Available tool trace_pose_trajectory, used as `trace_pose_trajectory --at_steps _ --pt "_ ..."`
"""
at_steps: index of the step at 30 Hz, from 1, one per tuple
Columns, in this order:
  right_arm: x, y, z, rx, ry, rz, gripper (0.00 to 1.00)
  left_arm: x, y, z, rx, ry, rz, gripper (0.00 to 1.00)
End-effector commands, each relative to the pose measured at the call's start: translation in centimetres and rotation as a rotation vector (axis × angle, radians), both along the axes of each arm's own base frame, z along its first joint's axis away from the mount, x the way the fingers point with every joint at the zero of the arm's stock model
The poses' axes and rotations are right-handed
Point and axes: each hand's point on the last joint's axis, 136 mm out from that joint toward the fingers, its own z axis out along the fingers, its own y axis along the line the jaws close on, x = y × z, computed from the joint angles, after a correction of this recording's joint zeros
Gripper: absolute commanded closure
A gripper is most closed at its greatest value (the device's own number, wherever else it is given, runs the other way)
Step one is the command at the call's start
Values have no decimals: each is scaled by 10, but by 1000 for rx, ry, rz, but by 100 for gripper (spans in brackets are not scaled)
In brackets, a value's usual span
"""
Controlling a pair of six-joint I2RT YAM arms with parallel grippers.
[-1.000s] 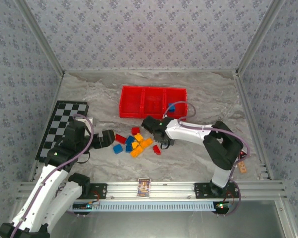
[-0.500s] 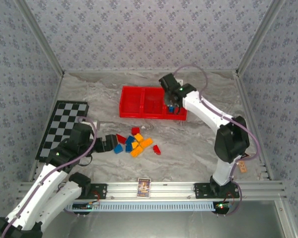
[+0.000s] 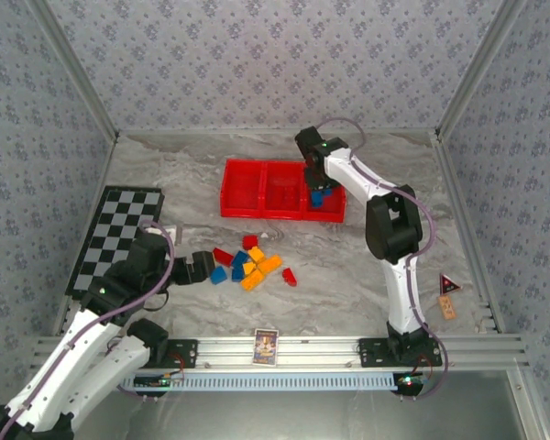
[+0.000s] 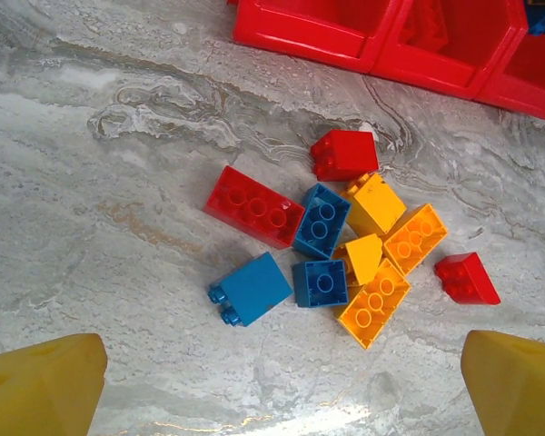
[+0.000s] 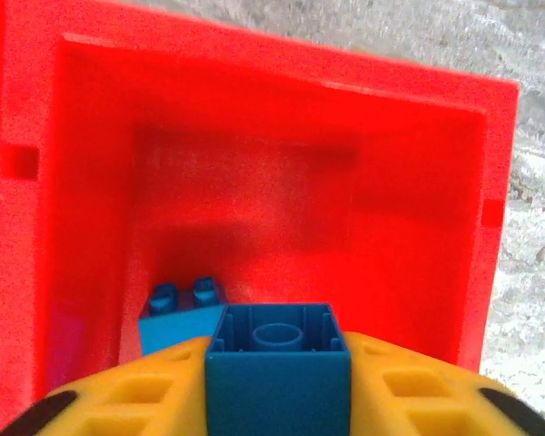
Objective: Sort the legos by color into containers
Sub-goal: Place the lego in the container, then pick up the lego from the center of the table.
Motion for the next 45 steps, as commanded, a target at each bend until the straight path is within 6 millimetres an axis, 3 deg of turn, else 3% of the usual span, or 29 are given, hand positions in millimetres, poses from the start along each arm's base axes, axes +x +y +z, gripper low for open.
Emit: trace_pose_trajectory --at_steps 1,5,11,16,22,26,31,39,45 --pt "-2 -5 14 -34 -5 7 50 3 1 1 13 -15 12 0" --pt "-7 -8 28 -41 -23 -2 34 5 1 -2 35 -10 17 0" --pt "-29 -1 57 -2 -71 16 24 6 1 -8 59 15 18 0" --pt "-70 3 67 100 -106 56 15 8 0 -16 88 55 21 0" --pt "-131 -19 70 239 -115 57 1 12 -15 -31 97 139 -22 0" --pt "-165 -42 77 310 -149 59 0 21 -26 -43 130 200 -44 0" --pt "-194 -70 94 388 -235 36 0 38 -43 -50 225 240 -83 0" --pt "-224 -86 100 470 -332 -7 0 75 -65 -64 350 330 -72 2" --pt "-247 -98 91 468 -321 -65 0 94 -85 -80 392 364 -68 0"
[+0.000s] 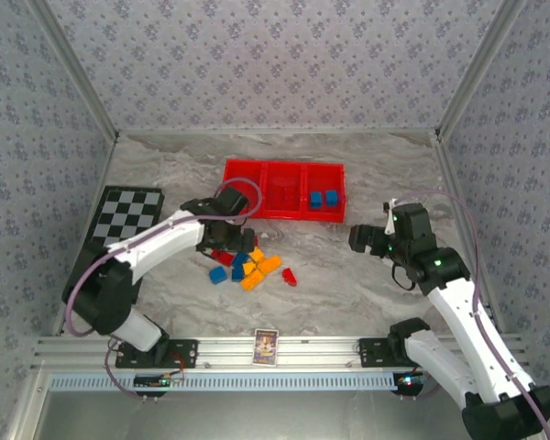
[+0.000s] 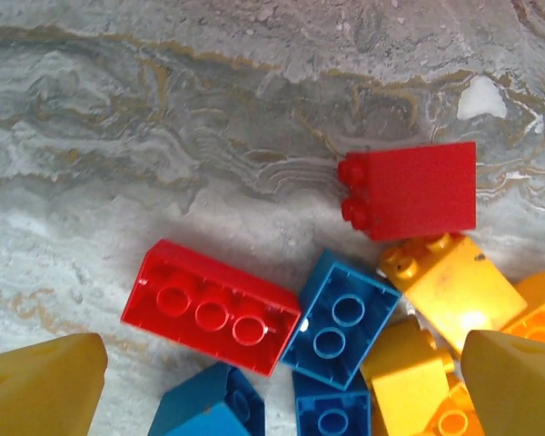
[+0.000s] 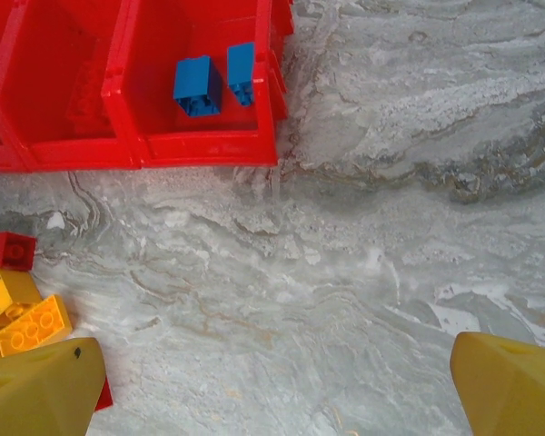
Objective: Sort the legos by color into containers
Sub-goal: Pick up the lego from the center of the table.
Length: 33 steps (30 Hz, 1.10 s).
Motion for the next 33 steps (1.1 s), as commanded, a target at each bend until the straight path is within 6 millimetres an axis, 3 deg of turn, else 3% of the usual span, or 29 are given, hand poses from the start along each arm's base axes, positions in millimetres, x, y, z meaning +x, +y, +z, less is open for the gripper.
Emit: trace_pose_trajectory --at_steps 1,5,9,13,22,30,33 --pt "-16 -8 -7 14 25 -41 0 9 -10 1 33 -6 -11 0" --pt "-27 -12 -9 19 14 -46 0 20 -24 -6 78 1 -24 0" --pt "-28 -12 -4 21 -10 -46 0 32 -33 -12 94 10 -8 12" --pt "-26 -12 -5 20 -14 -47 0 37 -46 -18 30 7 9 16" --pt "-24 -11 -7 18 -19 -44 0 43 -54 -35 15 49 37 24" --pt "-24 -12 -8 17 -16 -47 0 44 -46 -49 -26 99 100 27" --pt "-22 -12 -8 16 -20 -51 0 48 -47 -52 -64 92 115 32"
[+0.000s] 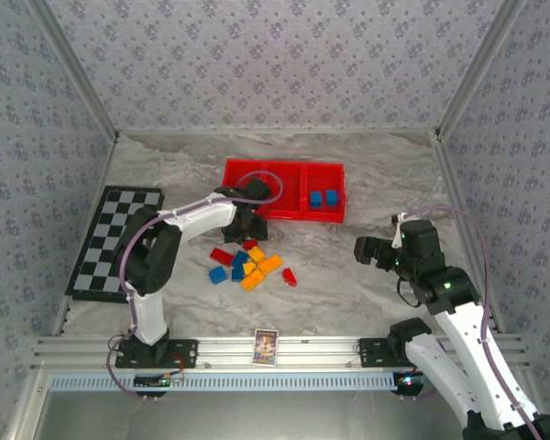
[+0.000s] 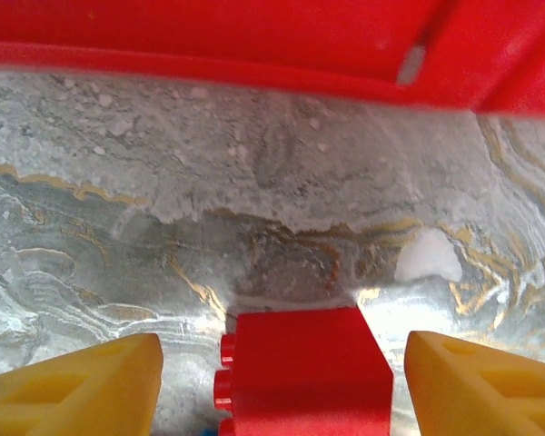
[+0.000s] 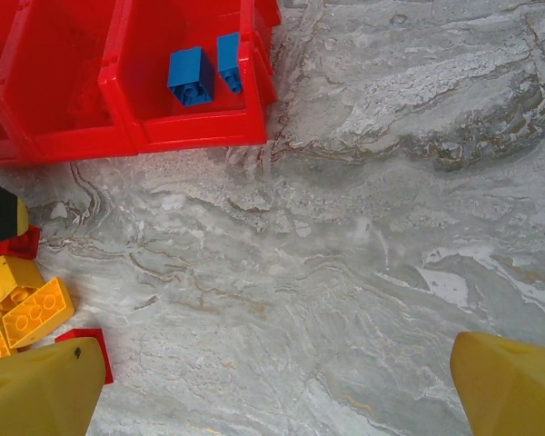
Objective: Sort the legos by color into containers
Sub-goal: Pick up the lego from the center of the table.
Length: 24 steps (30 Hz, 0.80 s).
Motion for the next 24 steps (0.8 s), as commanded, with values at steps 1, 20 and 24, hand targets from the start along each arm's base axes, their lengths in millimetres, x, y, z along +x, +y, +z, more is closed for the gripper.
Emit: trace_pose_trajectory --at_steps 1,20,24 --pt "2 -3 -3 -6 -2 -26 0 0 -1 -8 -44 25 31 33" --pt "3 -4 -4 -10 -1 -32 0 -8 2 -24 -51 52 39 48" --pt "3 -5 -5 -10 -1 -35 0 -6 4 -15 -55 26 43 56"
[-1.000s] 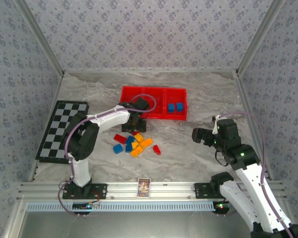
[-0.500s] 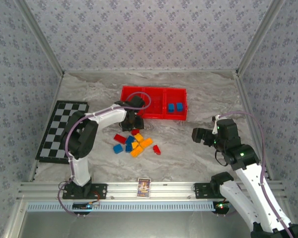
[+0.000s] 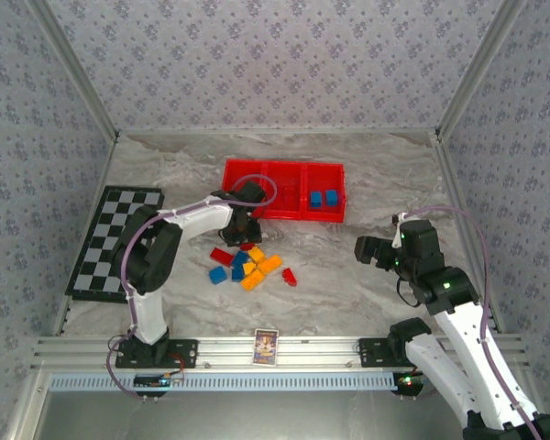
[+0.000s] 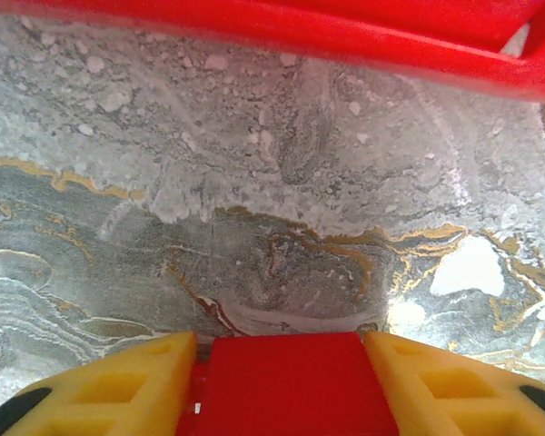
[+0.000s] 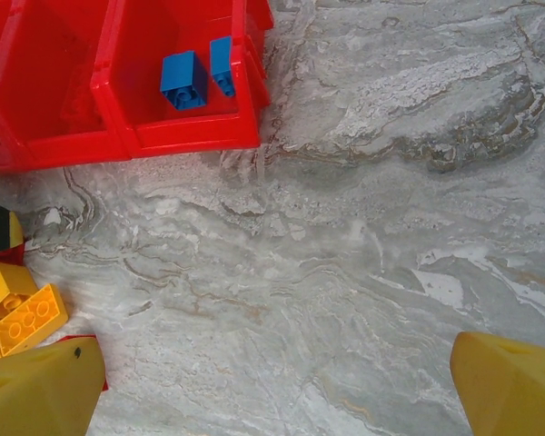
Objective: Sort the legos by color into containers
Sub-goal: Pick up the lego from the center of the table, then place the lego in the container.
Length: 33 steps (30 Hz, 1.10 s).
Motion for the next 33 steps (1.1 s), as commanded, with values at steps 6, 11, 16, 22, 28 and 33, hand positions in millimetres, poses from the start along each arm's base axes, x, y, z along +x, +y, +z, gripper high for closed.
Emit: trace_pose_trajectory --at_steps 6,11,16,22,28,33 --pt "1 -2 -3 -5 2 -19 0 3 0 24 -33 -61 3 63" --pt "1 -3 -3 -7 1 -21 0 19 -13 74 -61 -184 -50 63" --pt "0 -3 -2 -8 -3 -21 0 45 -33 123 -63 -305 -121 62" --pt "0 -2 -2 -6 -5 -19 0 85 -54 156 -36 -411 -172 62" --pt "-1 -3 -2 -13 -8 -23 0 126 -85 160 -38 -460 -205 61" --pt "-1 -5 -2 -26 -13 -29 0 157 -100 153 -20 -468 -176 60"
